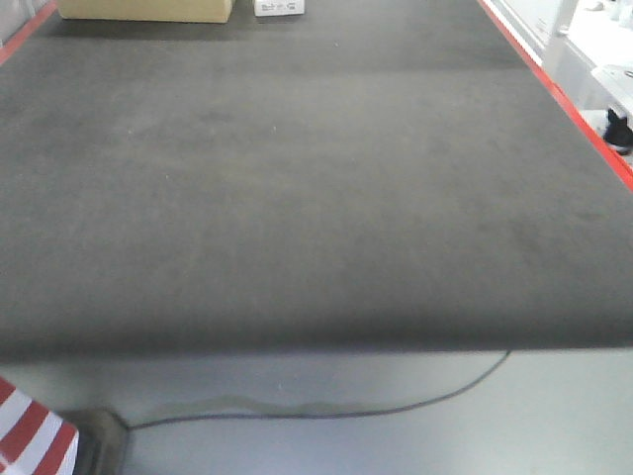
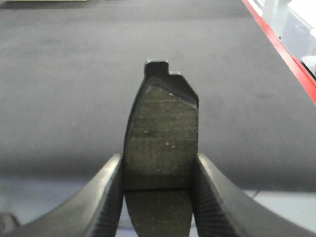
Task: Move and align brake pads A on conveyor
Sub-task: 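Turn and approach the black conveyor belt holding both pads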
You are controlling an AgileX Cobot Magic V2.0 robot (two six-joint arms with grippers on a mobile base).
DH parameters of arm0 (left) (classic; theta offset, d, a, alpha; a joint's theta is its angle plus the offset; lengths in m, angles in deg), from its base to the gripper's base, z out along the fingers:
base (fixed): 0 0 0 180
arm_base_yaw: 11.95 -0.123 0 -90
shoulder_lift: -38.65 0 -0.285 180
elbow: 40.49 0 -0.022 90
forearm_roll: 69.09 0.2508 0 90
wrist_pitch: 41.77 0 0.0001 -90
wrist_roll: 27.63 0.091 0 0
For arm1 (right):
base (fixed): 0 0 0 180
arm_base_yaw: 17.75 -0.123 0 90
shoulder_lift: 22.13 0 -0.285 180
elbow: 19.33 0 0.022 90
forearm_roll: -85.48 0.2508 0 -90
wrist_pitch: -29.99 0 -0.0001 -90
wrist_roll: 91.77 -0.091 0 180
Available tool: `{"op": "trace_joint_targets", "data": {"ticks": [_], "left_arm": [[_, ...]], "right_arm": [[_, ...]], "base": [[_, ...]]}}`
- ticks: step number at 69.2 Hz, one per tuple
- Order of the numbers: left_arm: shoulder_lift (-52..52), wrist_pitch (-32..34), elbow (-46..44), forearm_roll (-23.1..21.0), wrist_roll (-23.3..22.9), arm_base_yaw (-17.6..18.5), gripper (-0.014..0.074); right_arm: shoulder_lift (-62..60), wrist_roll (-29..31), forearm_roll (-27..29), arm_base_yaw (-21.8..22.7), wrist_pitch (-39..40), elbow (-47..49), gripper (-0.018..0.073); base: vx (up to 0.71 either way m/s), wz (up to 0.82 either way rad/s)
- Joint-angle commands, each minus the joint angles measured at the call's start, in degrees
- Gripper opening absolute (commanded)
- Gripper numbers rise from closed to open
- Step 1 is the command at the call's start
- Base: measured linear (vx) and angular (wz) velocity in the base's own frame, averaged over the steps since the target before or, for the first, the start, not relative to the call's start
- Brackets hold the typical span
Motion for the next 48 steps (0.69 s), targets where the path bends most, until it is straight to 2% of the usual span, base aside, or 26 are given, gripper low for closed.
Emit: {"op": "trace_joint_targets", "data": {"ticks": [1, 48], "left_arm": [[-0.75, 5.38, -1.54, -0.48, 0.05, 0.34, -0.0006], [-0.75, 5.40, -1.54, -0.48, 0.05, 0.34, -0.0006]], "right_arm": [[0.49, 0.53, 0.49, 0.30, 5.29, 1.61, -0.0005], [0.49, 0.53, 0.36, 0.30, 5.29, 1.61, -0.0005]], "base": [[0.39, 0.10], [0.33, 0.03]]}}
